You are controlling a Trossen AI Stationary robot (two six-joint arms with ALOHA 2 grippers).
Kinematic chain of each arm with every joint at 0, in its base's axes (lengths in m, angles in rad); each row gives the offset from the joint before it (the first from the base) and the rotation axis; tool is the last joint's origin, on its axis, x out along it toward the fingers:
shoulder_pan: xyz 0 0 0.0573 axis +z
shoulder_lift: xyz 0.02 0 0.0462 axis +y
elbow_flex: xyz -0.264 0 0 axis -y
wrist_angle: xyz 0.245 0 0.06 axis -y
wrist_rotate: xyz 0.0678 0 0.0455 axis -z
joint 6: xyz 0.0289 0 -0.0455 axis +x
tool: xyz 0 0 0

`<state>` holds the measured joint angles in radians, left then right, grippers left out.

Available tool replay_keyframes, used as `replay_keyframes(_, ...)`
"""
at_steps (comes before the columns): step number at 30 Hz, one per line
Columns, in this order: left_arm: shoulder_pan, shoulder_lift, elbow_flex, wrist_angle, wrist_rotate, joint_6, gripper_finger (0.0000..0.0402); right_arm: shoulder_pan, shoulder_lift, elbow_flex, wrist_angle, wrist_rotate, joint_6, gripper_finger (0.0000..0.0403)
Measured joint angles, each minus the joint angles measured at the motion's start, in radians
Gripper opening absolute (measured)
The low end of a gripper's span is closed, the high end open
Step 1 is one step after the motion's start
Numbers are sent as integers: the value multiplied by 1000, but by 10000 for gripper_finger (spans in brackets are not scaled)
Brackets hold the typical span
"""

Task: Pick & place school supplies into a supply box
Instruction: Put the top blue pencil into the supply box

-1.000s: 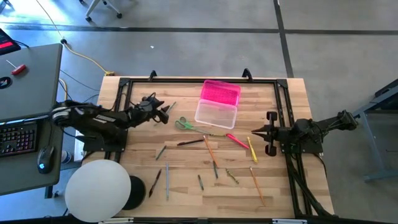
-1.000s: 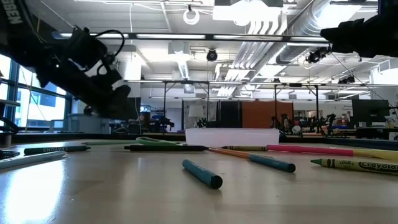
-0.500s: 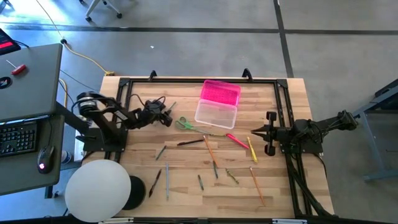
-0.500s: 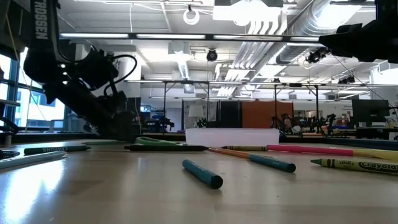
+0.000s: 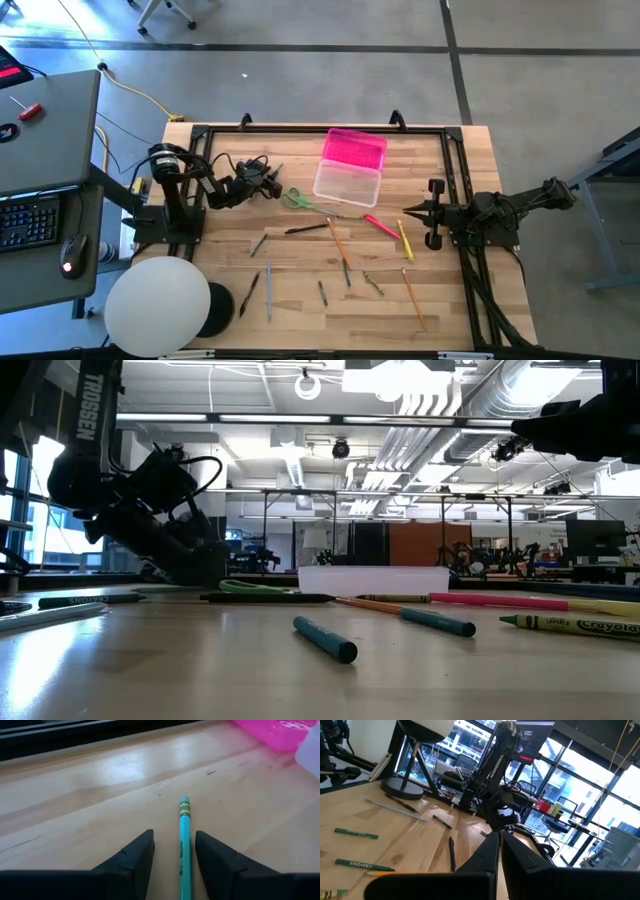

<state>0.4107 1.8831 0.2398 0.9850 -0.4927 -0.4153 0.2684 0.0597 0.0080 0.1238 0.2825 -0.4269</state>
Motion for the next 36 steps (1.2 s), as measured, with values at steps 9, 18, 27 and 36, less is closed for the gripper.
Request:
replay_keyframes(9,2,5,-2,5,-10,-42,130,0,0,0,-1,0,33,0)
replay_keyframes(18,3,5,-5,20,-11,-105,26,0,0,0,-2,-1,37,0)
replay_keyframes(27,4,20,-9,145,-2,-65,28,0,0,0,-1,-1,36,0)
replay_keyframes(36,2,25,-5,253,98,-51,27,0,0,0,-1,-1,34,0)
